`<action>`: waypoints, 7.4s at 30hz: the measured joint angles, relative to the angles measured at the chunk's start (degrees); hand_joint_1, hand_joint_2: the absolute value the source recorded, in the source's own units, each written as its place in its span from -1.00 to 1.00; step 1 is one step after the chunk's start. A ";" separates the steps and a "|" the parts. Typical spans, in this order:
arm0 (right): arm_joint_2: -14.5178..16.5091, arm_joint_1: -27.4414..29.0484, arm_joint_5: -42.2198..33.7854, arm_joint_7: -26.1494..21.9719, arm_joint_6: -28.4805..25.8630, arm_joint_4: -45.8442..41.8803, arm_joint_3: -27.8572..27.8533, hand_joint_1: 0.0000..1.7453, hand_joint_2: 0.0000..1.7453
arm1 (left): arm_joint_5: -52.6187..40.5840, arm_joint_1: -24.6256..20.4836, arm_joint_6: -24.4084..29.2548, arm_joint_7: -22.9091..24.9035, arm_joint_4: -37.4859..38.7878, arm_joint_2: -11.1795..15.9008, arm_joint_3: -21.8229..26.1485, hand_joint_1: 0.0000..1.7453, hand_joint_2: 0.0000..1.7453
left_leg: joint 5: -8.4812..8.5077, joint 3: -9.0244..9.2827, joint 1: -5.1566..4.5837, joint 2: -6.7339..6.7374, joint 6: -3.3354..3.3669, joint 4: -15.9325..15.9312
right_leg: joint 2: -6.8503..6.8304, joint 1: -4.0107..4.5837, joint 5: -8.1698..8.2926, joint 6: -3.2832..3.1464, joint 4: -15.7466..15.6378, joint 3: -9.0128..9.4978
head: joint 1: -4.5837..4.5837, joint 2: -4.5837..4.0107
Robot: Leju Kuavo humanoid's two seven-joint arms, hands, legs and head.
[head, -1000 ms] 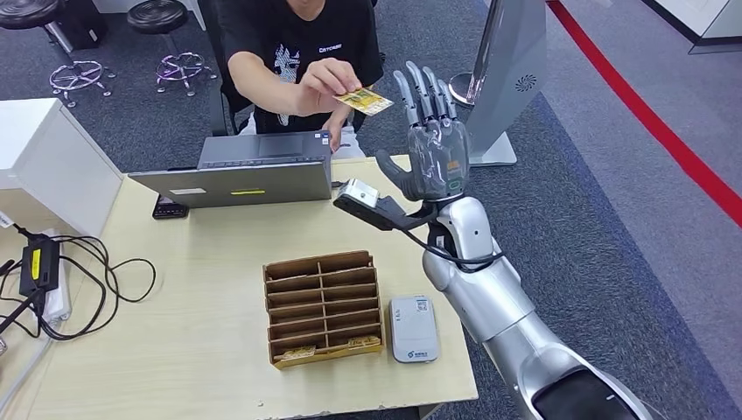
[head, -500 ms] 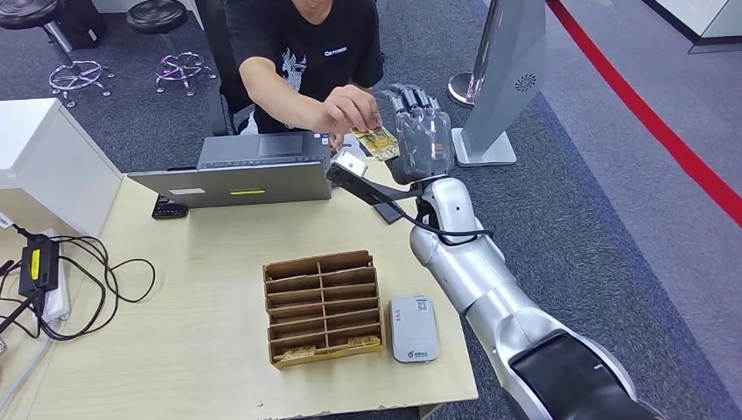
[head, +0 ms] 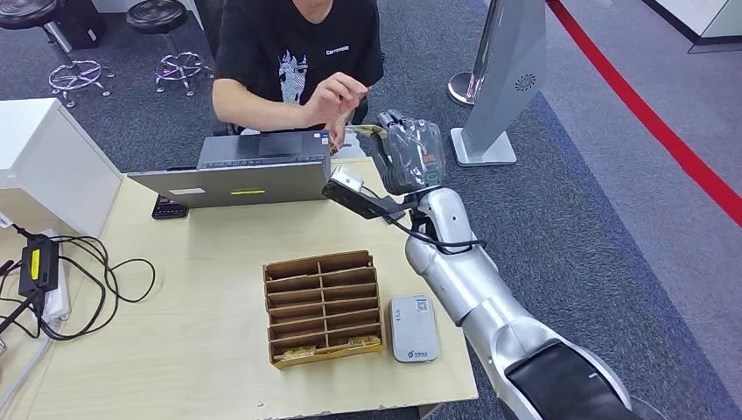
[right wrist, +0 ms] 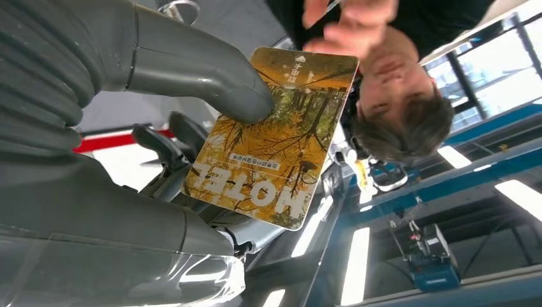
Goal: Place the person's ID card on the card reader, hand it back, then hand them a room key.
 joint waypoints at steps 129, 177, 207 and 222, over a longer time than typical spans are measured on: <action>6.65 -20.88 -22.19 7.98 28.33 14.59 10.39 -1.00 1.00 | -3.60 -1.72 -1.06 1.11 0.44 0.27 0.95 -1.00 1.00 | 0.13 -0.14 0.01 -0.02 -0.08 0.01 | 0.00 0.00 0.00 -0.06 0.28 -0.25 | 0.01 0.00; -12.83 37.46 -35.73 -20.76 32.44 -38.07 17.04 -1.00 1.00 | 3.50 1.40 1.95 0.07 0.44 0.27 7.48 -1.00 1.00 | -0.18 -0.13 0.02 -0.01 -0.01 -0.02 | -0.08 0.02 -0.19 0.00 0.00 -0.13 | 0.01 0.00; -8.00 34.47 0.41 -12.47 -0.19 -12.66 20.82 -1.00 1.00 | 1.82 1.34 1.91 0.06 0.44 0.26 7.48 -1.00 1.00 | -0.18 -0.10 0.02 -0.01 -0.01 -0.02 | -0.07 0.02 -0.19 0.00 0.00 -0.11 | 0.01 0.00; -7.87 37.71 12.74 -11.92 -0.23 -18.03 6.89 -1.00 1.00 | 1.57 1.35 1.96 0.05 0.44 0.28 7.48 -1.00 1.00 | -0.18 -0.10 0.02 -0.01 -0.01 -0.02 | -0.07 0.02 -0.19 0.00 0.00 -0.11 | 0.01 0.00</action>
